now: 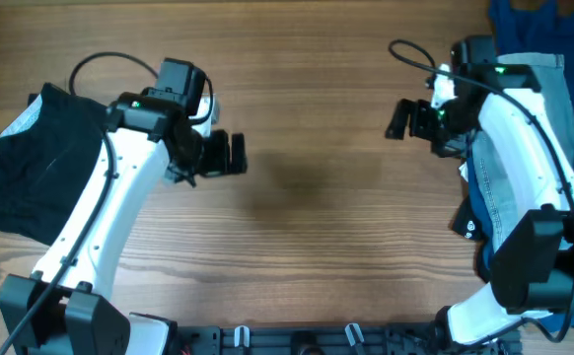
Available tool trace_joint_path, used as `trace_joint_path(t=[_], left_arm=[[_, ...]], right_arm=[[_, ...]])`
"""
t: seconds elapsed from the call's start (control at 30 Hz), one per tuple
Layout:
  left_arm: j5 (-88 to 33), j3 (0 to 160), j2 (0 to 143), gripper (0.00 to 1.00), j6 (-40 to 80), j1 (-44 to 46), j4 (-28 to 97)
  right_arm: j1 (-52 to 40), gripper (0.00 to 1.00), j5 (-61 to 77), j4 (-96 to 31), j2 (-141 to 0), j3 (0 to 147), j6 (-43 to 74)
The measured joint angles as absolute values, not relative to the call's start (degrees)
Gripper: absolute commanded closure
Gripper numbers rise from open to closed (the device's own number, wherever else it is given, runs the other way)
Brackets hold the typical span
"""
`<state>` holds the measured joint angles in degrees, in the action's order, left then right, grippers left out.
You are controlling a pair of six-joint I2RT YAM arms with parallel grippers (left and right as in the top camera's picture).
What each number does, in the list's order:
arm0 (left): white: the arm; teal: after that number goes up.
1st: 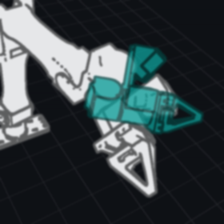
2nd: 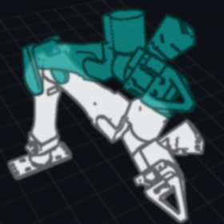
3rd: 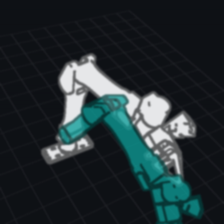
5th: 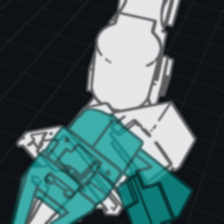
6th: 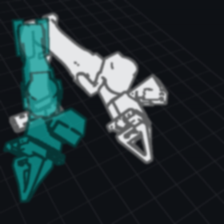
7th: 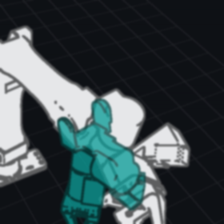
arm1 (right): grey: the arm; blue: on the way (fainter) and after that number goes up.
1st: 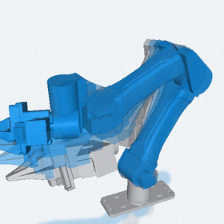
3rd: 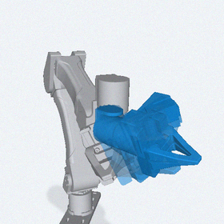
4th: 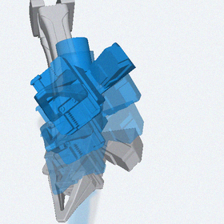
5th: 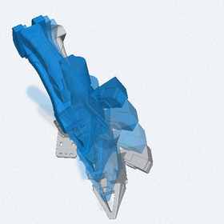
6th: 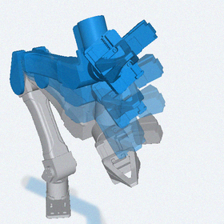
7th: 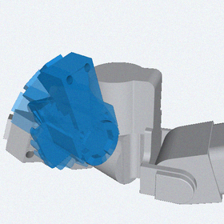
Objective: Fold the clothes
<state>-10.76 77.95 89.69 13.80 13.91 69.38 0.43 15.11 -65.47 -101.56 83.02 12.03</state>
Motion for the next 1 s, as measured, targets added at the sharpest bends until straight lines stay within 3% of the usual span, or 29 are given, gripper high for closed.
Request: trace_joint_path(t=[0.1, 0.2, 0.4, 0.5, 0.63, 0.83, 1.0], left_arm=[[-7.86, 77.95, 89.19, 0.0, 14.2, 12.4, 76.27], [-3.81, 77.1, 82.21, 0.0, 14.92, 11.33, 75.81], [0.73, 59.07, 45.47, 0.0, 16.34, 11.22, 50.13], [2.72, 51.13, 30.33, 0.0, 16.86, 11.22, 47.44], [3.62, 50.22, 20.64, 0.0, 17.06, 11.22, 56.38], [3.64, 50.06, 19.53, 0.0, 17.06, 11.22, 67.57], [3.64, 50.06, 19.53, 0.0, 17.06, 11.22, 67.96]], right_arm=[[1.37, 0.0, 15.16, -69.36, -100.12, 82.67, 11.66], [1.34, 0.0, 14.72, -64.88, -89.34, 77.93, 11.88], [-2.26, 0.01, 5.8, -40.71, -50.0, 53.69, 15.2], [-2.55, 0.0, 3.42, -40.99, -39.66, 45.78, 15.62], [-2.55, 0.0, 2.48, -47.97, -36.64, 43.94, 16.05], [-2.55, 0.0, 2.46, -48.82, -38.74, 43.88, 16.25], [-2.55, 0.0, 2.46, -49.47, -38.94, 43.64, 16.25]])
